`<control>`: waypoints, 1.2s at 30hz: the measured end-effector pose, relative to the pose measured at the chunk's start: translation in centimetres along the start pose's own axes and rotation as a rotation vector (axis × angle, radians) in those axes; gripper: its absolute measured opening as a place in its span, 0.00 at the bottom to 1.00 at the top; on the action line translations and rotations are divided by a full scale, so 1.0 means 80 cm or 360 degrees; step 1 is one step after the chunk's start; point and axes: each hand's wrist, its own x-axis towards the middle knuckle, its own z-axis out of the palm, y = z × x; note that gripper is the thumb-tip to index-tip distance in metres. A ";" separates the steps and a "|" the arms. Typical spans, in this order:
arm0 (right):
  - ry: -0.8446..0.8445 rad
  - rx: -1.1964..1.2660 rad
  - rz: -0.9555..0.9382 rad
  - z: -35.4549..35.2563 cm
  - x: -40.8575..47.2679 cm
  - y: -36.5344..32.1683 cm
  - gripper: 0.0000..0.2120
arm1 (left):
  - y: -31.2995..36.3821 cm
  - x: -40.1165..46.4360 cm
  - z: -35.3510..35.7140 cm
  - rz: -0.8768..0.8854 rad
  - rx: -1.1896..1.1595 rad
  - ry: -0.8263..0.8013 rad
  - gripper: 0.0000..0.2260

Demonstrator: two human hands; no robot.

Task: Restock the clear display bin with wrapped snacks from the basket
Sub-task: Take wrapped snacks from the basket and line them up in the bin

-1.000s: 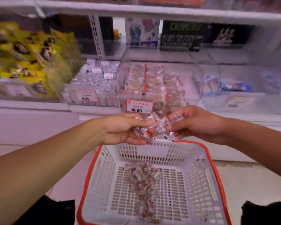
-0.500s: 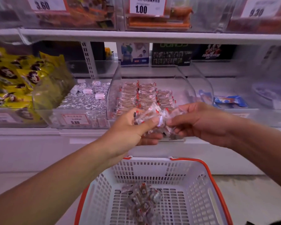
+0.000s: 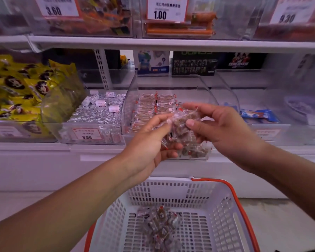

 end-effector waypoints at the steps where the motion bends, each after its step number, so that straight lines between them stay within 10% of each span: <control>1: 0.0044 -0.0109 -0.0051 0.001 -0.001 -0.001 0.21 | 0.001 -0.001 0.001 -0.0007 0.0000 -0.0019 0.10; 6: 0.0095 -0.0766 -0.0193 0.015 -0.007 0.004 0.24 | 0.002 0.001 -0.001 0.0009 0.0122 -0.0014 0.18; 13: 0.0015 -0.0187 -0.0153 0.027 -0.005 0.003 0.15 | -0.001 0.014 -0.009 0.0231 0.0405 0.0198 0.09; 20: 0.0071 -0.0230 -0.0325 0.038 -0.009 0.012 0.14 | -0.006 0.016 -0.004 0.0117 0.0505 0.0381 0.34; 27: 0.0017 -0.0736 -0.0428 0.043 -0.010 0.015 0.22 | -0.017 0.013 0.001 0.0258 0.0474 0.0565 0.11; 36: -0.0072 -0.1350 -0.0367 -0.007 0.057 -0.018 0.08 | 0.017 0.031 -0.003 0.0723 0.1355 0.0450 0.15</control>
